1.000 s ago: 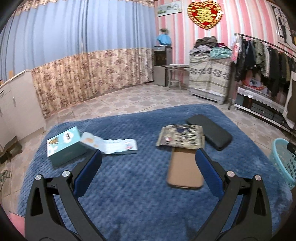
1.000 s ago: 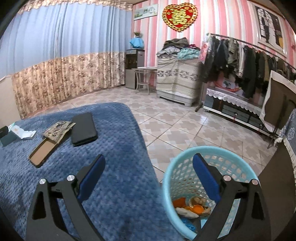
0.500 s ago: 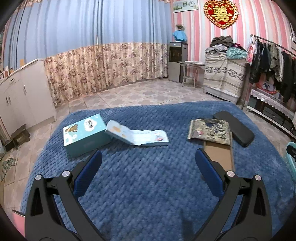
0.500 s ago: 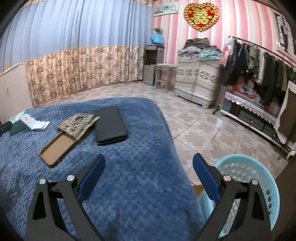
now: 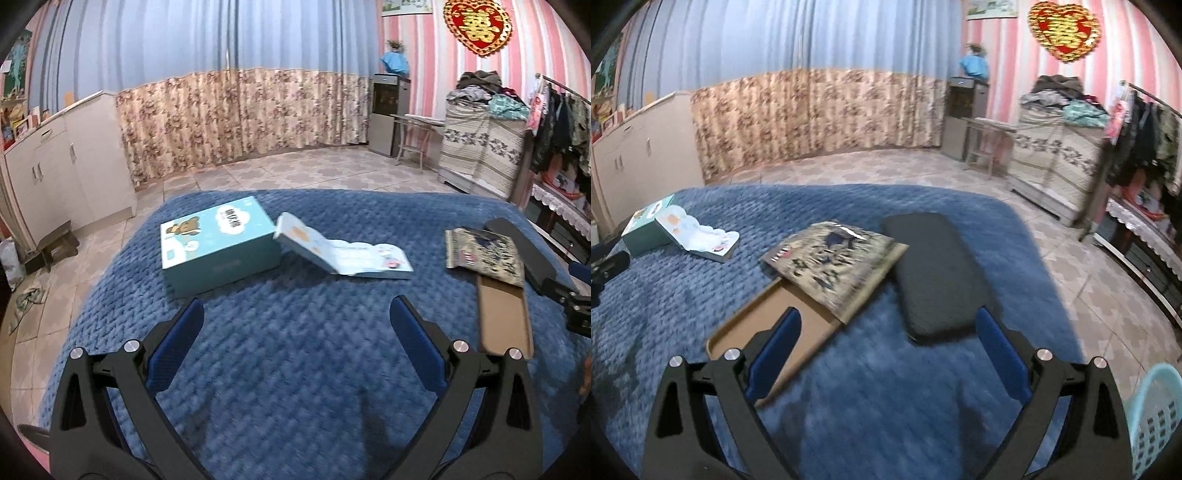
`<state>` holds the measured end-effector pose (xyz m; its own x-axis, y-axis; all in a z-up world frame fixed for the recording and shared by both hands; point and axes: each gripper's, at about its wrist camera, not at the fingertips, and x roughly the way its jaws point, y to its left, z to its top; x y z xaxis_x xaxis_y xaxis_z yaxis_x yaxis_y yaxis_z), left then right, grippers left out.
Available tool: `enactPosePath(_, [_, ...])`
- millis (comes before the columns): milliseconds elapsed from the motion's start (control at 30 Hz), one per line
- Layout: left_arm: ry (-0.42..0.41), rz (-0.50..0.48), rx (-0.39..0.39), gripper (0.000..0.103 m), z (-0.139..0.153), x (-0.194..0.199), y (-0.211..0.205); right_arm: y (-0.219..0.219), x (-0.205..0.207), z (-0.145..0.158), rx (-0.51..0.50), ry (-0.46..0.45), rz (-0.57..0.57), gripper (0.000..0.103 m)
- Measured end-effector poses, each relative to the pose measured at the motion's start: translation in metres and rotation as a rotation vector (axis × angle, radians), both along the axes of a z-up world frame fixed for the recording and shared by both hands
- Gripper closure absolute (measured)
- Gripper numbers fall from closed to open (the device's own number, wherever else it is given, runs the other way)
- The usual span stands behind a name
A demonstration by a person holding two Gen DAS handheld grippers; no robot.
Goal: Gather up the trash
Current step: 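Grasp the patterned snack packet with the right tool, then grasp the white folded booklet with the left tool while the right lifts the packet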
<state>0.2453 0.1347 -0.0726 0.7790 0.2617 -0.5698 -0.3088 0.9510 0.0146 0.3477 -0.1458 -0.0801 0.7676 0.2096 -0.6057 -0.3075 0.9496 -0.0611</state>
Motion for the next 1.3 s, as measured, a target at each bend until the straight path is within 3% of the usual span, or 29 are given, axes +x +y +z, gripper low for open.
enactPosePath(267, [0.001,0.025,0.004,0.006,-0.005,0.010,0.013,0.023,0.043,-0.014,0.032,0.103,0.010,0.012])
enactPosePath(367, [0.011,0.020,-0.016,0.006,-0.008,0.016,0.013,0.024,0.048,-0.018,0.041,0.123,0.016,0.033])
enactPosePath(400, [0.012,0.015,-0.019,0.006,-0.009,0.019,0.011,0.024,0.050,-0.019,0.051,0.133,0.023,0.044])
enactPosePath(533, [0.028,-0.017,-0.029,0.006,-0.010,0.039,0.000,0.022,0.052,-0.023,0.082,0.137,0.034,0.060])
enactPosePath(700, [0.062,-0.042,-0.099,0.006,-0.017,0.067,-0.001,0.012,0.049,-0.020,0.126,0.120,0.039,0.090])
enactPosePath(767, [0.094,-0.055,-0.117,0.013,-0.024,0.080,-0.002,0.012,0.044,-0.017,0.111,0.105,0.048,0.095])
enactPosePath(833, [0.133,-0.062,-0.126,0.022,-0.032,0.091,-0.002,0.010,0.041,-0.015,0.096,0.090,0.053,0.096])
enactPosePath(933, [0.172,-0.065,-0.157,0.027,-0.042,0.104,-0.002,0.006,0.034,-0.012,0.091,0.077,0.051,0.096])
enactPosePath(1167, [0.176,-0.043,-0.196,0.027,-0.047,0.122,0.008,-0.002,0.029,-0.006,0.105,0.085,0.055,0.094])
enactPosePath(1233, [0.191,-0.038,-0.212,0.030,-0.051,0.128,0.010,-0.003,0.028,-0.006,0.104,0.082,0.052,0.083])
enactPosePath(1300, [0.186,-0.038,-0.213,0.036,-0.050,0.132,0.010,-0.004,0.027,-0.005,0.110,0.074,0.040,0.052])
